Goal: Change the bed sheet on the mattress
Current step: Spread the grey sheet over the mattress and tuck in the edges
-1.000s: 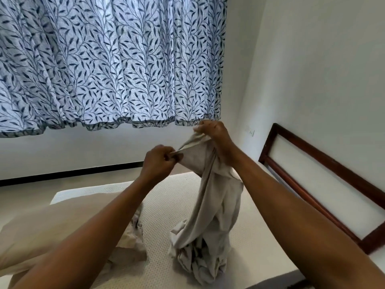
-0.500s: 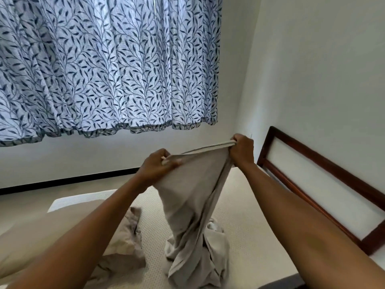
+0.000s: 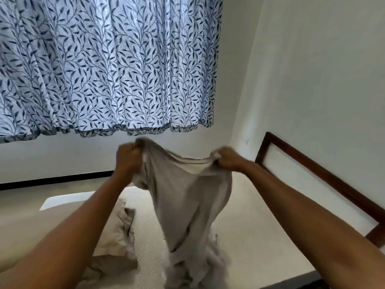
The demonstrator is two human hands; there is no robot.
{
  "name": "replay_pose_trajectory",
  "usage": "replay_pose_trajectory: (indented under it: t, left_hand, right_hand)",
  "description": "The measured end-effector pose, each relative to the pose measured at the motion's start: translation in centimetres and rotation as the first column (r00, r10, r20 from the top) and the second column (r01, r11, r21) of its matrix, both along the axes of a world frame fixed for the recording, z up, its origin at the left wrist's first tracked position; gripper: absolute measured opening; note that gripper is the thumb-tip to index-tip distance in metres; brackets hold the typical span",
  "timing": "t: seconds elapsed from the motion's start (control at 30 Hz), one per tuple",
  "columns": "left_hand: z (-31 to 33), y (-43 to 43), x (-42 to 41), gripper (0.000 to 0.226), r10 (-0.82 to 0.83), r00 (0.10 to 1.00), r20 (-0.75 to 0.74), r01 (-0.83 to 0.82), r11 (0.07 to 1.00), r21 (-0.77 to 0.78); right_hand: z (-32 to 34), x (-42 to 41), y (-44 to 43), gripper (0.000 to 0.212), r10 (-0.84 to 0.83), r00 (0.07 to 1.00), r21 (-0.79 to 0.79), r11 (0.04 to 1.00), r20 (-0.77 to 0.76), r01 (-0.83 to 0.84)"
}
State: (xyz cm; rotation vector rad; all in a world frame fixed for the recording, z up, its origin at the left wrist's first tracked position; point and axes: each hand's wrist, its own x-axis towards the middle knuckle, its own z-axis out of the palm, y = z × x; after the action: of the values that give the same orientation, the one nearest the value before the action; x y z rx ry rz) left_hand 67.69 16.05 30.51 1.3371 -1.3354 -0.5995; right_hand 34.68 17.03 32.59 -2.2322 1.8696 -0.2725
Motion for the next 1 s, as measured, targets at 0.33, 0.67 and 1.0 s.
replay_pose_trajectory:
  t: [0.33, 0.67, 1.0]
  left_hand:
    - [-2.3, 1.3, -0.5, 0.047, -0.569, 0.759, 0.317, 0.45, 0.81, 0.376]
    - [-1.1, 1.5, -4.3, 0.032, -0.28, 0.904, 0.322, 0.223, 0.954, 0.202]
    - [1.7, 1.6, -6.6, 0.035, -0.664, 0.732, 0.151, 0.625, 0.743, 0.238]
  right_hand:
    - [4.4, -3.1, -2.0, 0.025, -0.405, 0.78, -0.257, 0.785, 0.477, 0.564]
    - [4.8, 1.7, -1.0, 0.035, -0.035, 0.912, -0.217, 0.967, 0.41, 0.135]
    - [4.9, 2.3, 0.2, 0.011, 0.259, 0.962, -0.264, 0.937, 0.083, -0.229]
